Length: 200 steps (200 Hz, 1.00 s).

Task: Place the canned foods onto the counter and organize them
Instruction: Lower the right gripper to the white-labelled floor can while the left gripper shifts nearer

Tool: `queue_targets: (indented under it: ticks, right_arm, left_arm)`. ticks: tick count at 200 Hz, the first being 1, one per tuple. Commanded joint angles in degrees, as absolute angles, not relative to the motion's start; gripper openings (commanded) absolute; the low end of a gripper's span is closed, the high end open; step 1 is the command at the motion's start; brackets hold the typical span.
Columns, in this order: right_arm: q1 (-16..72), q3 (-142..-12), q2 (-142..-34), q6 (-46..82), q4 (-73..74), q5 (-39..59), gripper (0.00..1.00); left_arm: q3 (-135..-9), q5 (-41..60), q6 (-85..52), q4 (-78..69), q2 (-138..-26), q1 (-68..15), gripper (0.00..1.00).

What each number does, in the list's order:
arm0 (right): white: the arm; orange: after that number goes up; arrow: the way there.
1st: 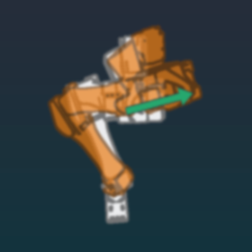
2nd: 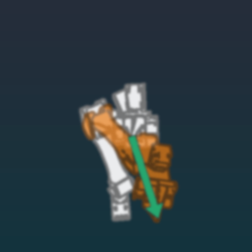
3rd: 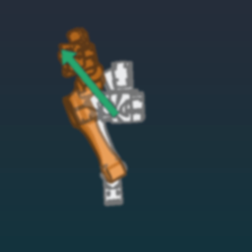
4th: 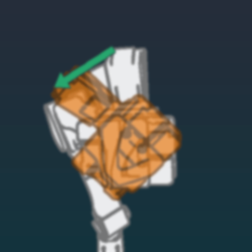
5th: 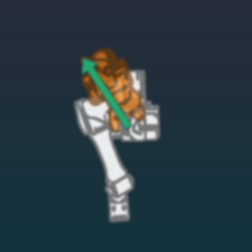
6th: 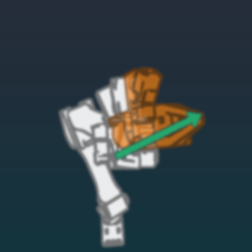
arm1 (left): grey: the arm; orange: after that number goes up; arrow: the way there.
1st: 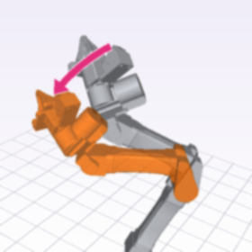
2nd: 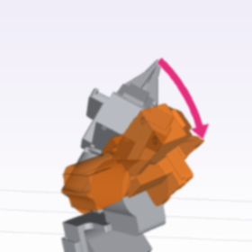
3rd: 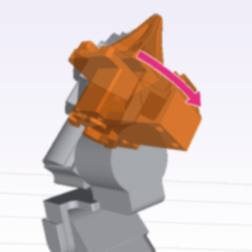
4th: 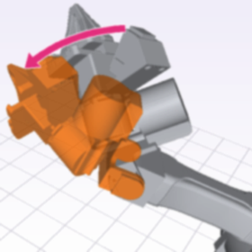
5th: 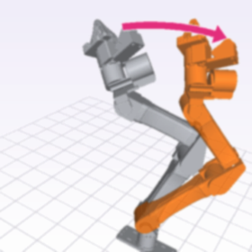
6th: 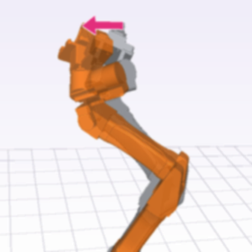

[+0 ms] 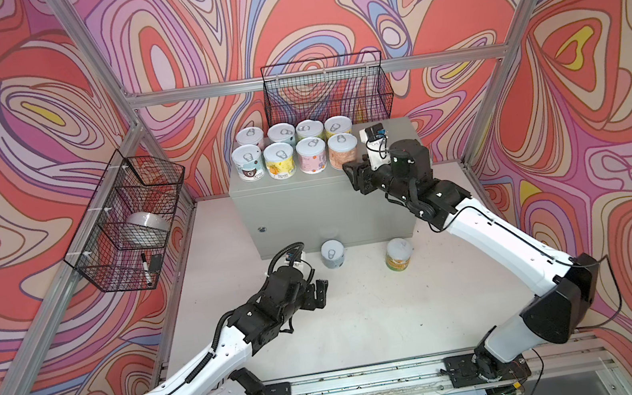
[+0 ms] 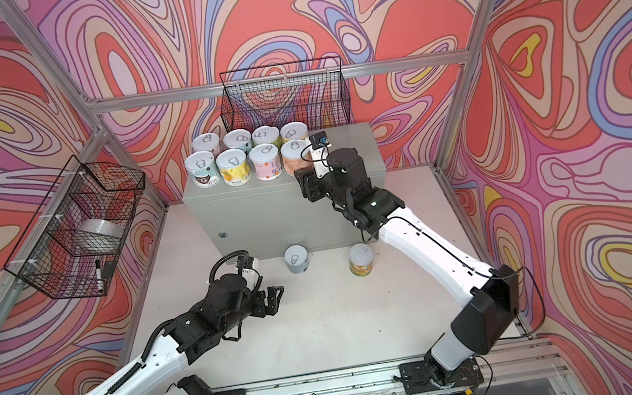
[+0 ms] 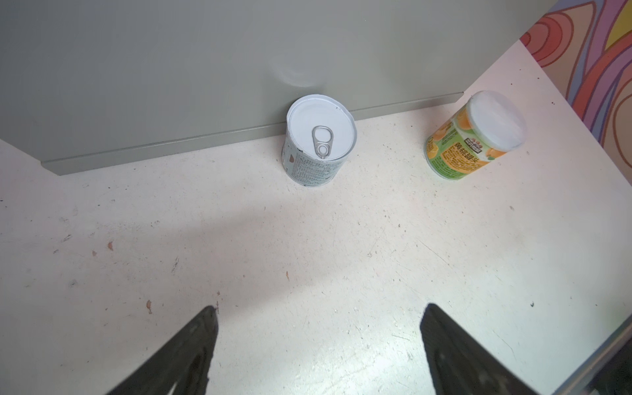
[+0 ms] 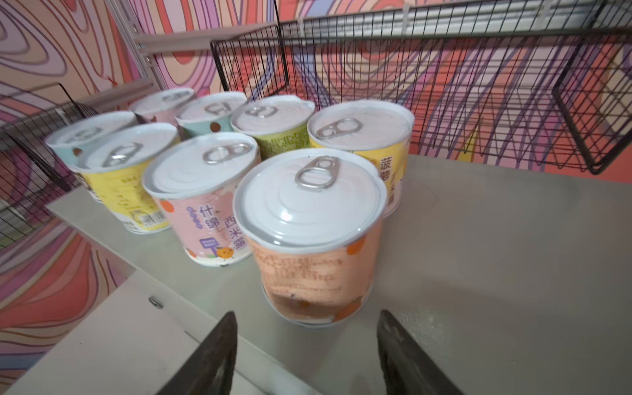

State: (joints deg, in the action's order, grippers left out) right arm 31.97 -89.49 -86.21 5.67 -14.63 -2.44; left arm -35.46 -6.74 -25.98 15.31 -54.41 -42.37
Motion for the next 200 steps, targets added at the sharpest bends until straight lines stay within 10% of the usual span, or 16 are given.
queue_targets:
  ticks: [1,96,200]
  right_arm:
    - [33.0,-84.2,-79.6,6.9,-15.5,0.3,0.70]
    - [53.2,-52.1,-66.0,8.8,-2.2,-21.3,0.73]
    - [66.3,-40.7,-87.6,12.0,21.1,-41.6,0.87]
  left_arm:
    - [-33.6,-9.0,-27.0,12.2,-52.4,-42.1,0.94]
    - [-30.1,-12.5,-29.1,12.7,-42.7,-42.1,0.95]
    - [-24.1,-9.6,-33.4,12.9,-40.4,-39.3,0.96]
